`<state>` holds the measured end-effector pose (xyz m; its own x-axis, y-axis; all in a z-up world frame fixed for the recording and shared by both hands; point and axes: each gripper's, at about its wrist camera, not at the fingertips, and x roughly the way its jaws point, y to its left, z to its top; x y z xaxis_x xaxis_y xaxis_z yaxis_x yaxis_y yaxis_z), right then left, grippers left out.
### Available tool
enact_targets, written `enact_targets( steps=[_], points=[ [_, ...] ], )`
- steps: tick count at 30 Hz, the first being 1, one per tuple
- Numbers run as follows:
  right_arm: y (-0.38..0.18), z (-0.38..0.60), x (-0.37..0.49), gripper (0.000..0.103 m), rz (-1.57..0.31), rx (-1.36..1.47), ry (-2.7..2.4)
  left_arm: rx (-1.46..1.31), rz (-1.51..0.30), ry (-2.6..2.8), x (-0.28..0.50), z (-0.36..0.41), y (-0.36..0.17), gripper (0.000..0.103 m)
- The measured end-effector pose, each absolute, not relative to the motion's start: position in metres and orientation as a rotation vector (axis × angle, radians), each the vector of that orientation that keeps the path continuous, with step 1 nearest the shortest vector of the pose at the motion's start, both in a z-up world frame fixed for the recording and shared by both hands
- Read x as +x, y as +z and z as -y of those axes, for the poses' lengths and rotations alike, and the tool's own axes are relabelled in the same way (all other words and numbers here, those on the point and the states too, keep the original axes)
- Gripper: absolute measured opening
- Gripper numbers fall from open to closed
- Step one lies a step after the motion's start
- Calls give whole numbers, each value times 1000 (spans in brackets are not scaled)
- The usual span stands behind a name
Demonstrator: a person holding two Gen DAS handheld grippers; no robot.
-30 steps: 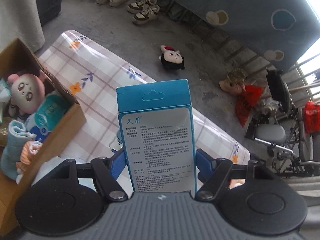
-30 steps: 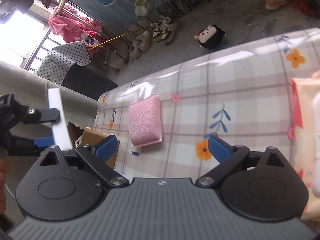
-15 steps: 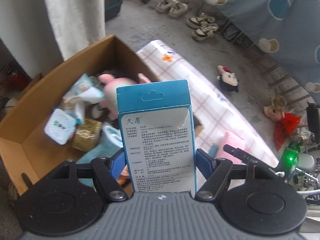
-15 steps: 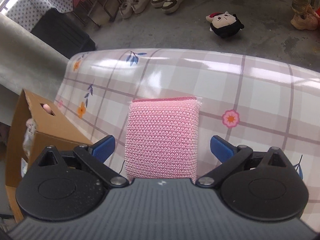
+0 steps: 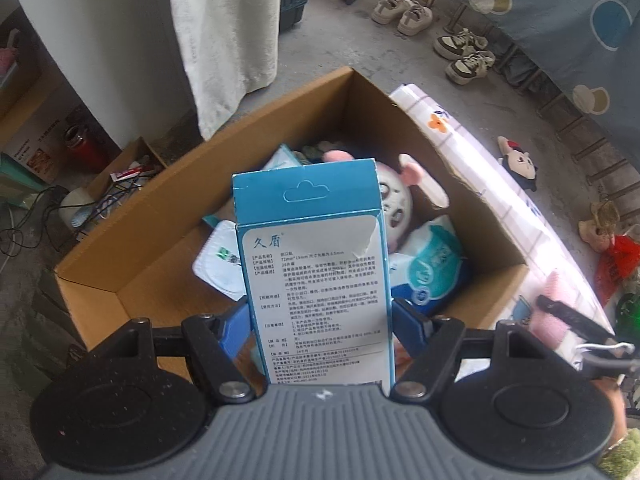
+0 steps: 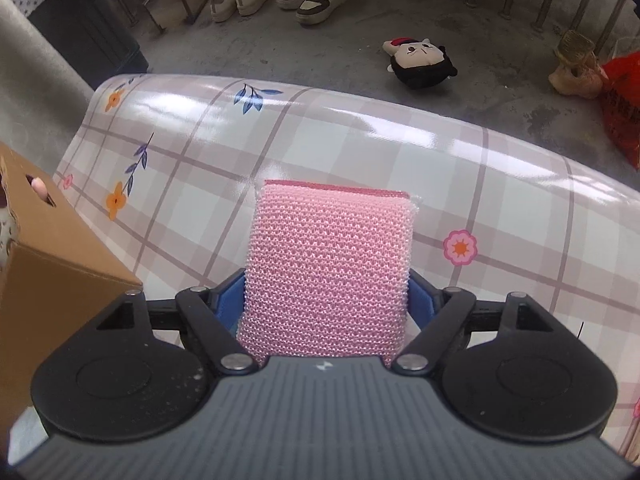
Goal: Organize soft objects
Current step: 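Carry the medicine box with the left tool while the right grasps the pink knitted sponge, then lower the medicine box into the box with the left gripper while the right lowers the sponge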
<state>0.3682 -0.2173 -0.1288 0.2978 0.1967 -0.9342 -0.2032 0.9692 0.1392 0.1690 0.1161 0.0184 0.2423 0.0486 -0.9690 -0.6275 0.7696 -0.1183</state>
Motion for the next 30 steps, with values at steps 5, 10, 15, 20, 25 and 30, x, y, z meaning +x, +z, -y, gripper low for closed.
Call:
enact_targets(
  steps=[5, 10, 15, 20, 25, 30],
  points=[
    [-71, 237, 360, 78, -1063, 136, 233, -517, -1252, 531, 159, -143, 21, 74],
    [11, 222, 330, 79, -880, 283, 423, -499, -1277, 541, 151, -173, 16, 74],
    [46, 150, 296, 80, -926, 326, 817, -485, -1340, 516, 145, -189, -4, 74],
    [29, 57, 259, 80, -1172, 145, 1128, -511, -1405, 513, 137, -201, -32, 74],
    [-1, -11, 217, 80, -1369, -131, 1256, -580, -1466, 579, 125, -213, -55, 74],
    [-19, -56, 179, 80, -1453, -334, 1354, -732, -1480, 626, 114, -225, -69, 74]
  ],
)
